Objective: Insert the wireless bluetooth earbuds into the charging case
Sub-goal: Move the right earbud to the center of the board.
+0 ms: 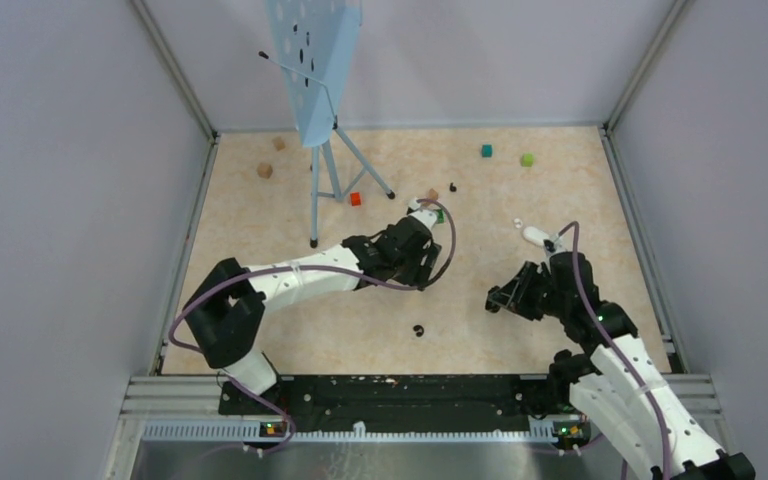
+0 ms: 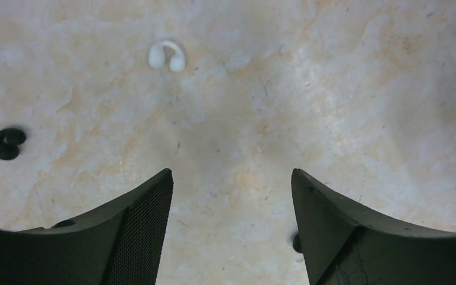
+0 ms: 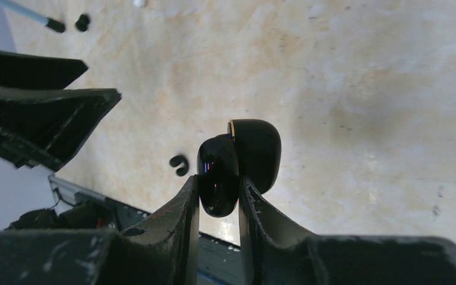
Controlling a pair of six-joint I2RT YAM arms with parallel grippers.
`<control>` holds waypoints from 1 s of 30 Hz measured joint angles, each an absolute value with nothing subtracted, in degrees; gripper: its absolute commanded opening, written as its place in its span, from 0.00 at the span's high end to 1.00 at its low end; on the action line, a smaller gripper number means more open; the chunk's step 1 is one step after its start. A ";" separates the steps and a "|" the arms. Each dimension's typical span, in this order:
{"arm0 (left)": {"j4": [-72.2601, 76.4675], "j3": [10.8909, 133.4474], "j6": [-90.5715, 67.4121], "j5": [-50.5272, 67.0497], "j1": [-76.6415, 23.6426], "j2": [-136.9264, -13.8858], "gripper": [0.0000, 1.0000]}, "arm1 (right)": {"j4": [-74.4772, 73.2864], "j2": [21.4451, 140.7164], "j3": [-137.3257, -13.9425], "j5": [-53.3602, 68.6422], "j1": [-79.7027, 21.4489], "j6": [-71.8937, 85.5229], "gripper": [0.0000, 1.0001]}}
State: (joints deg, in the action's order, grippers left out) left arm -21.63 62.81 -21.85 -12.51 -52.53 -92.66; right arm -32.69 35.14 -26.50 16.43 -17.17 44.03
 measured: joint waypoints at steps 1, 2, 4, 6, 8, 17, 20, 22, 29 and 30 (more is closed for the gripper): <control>-21.71 63.72 -21.56 -12.84 -53.23 -93.10 0.22 | -34.15 34.74 -26.72 15.03 -16.97 43.92 1.00; -21.67 64.66 -21.32 -13.04 -53.52 -93.62 0.22 | -35.14 34.44 -26.79 13.85 -16.84 43.90 1.00; -21.69 67.96 -20.67 -14.02 -53.52 -95.61 0.21 | -38.11 33.50 -27.18 11.05 -16.62 44.07 1.00; -21.17 71.66 -19.73 -15.35 -53.28 -98.13 0.21 | -39.99 32.14 -27.77 8.95 -16.58 44.29 1.00; -20.60 75.66 -18.33 -16.80 -53.12 -101.01 0.20 | -41.23 30.96 -28.58 7.20 -16.58 44.84 1.00; -13.93 95.24 -12.27 -20.58 -51.66 -118.02 0.19 | -42.09 29.80 -30.92 4.40 -16.36 46.33 1.00; -13.45 103.31 -11.62 -20.01 -49.74 -124.60 0.19 | -42.00 30.22 -30.92 5.15 -16.34 46.87 1.00; -12.86 108.79 -10.68 -19.77 -48.25 -129.25 0.21 | -41.67 30.17 -30.83 5.98 -16.32 47.62 1.00; -11.49 120.14 -9.32 -19.86 -45.23 -141.12 0.27 | -38.41 30.15 -28.73 9.47 -16.32 49.63 1.00; -11.55 121.51 -9.39 -19.49 -44.95 -142.47 0.28 | -38.02 30.17 -28.05 9.91 -16.32 49.87 1.00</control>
